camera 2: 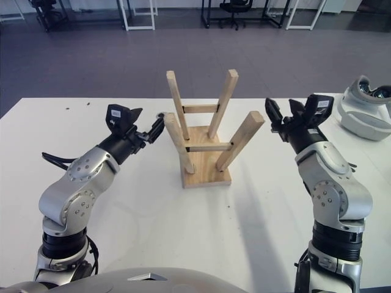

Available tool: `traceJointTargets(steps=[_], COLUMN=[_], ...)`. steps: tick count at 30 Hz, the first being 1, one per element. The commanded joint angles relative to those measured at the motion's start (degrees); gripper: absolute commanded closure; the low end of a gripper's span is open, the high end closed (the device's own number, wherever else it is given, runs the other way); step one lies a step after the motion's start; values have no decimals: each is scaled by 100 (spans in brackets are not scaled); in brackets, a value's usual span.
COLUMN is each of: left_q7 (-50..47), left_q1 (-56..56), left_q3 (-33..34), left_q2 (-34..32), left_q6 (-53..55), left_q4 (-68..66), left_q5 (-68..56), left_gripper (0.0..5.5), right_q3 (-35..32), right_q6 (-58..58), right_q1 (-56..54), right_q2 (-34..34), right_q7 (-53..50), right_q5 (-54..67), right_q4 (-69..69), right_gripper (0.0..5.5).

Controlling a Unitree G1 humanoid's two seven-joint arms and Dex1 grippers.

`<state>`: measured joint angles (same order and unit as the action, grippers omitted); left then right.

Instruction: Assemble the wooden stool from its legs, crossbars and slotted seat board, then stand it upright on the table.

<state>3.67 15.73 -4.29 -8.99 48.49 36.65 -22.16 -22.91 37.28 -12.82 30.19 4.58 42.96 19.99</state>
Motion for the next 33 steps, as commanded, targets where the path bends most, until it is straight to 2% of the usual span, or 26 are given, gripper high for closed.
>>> traceJointTargets(steps=[1,3,5,8,16,25,30,33], left_q7=[-86,-62,30,-11,-13,257,340,517], left_q1=[-88,-146,-238,-10,424,531,460,30], left_q3=[73,63,-8,-67,-304,-814,-762,-713], left_q2=[4,-24,-121,-178,-161,-138,-142,-453], left_q6=[165,254,440,938,1873,1870,1690,1398], left_q4=[85,185,481,837,873,720,589,318], left_q5=[54,19,-79,-150,-142,-159,-86,42], left_gripper=[145,145,145,145,145,145,145,145], right_q3=[449,641,505,417,1178,1596,1575,1427], right_q6=[181,297,344,473,932,1124,1081,1008], right_q1=[415,857,1187,1080,938,842,870,995], right_q2=[227,180,-99,-374,-9,163,128,101], right_q7=[391,460,307,-48,47,377,434,432], right_q5=[-355,-436,-266,-83,-608,-873,-984,-1110], right_q4=[165,494,908,1364,1772,1966,1876,1643], right_gripper=[199,199,199,199,199,199,199,199])
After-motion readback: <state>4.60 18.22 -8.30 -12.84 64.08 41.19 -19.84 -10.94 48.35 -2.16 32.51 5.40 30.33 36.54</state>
